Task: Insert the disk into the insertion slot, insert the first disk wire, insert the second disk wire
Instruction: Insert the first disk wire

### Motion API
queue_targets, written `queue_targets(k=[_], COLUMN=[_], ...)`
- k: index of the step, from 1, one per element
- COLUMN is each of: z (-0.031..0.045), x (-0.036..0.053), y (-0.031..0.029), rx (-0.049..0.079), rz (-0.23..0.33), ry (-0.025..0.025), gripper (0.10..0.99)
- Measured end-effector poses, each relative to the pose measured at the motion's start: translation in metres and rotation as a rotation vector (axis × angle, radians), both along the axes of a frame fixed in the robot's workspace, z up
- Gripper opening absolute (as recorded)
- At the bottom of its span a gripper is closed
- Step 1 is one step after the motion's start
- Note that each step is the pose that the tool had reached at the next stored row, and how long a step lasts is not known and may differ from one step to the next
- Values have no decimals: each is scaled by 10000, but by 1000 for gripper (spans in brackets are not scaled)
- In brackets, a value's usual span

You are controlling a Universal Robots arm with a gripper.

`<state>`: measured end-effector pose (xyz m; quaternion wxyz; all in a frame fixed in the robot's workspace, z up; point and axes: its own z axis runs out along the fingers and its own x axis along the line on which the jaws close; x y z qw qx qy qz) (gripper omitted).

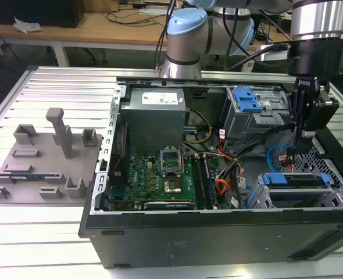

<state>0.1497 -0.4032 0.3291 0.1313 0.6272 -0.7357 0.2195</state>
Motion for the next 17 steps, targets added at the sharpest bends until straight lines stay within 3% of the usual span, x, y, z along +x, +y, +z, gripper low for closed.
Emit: queue_targets(k=[4, 5, 6, 8, 9, 10, 11, 15, 16, 17], z=[-1, -1, -1, -1, -1, -1, -1, 0, -1, -1], x=[0, 3, 17, 34, 46, 57, 82, 197, 209, 211], y=[0, 0, 0, 0, 0, 0, 0, -1, -2, -1], rx=[1, 2, 2, 1, 1, 2, 2, 41, 55, 70], rz=[2, 3, 1, 2, 1, 1, 1, 5, 5, 6], ry=[12, 69, 324, 694, 912, 1097, 1326, 1640, 1688, 1695], gripper=[165, 165, 165, 165, 165, 165, 165, 165, 165, 165])
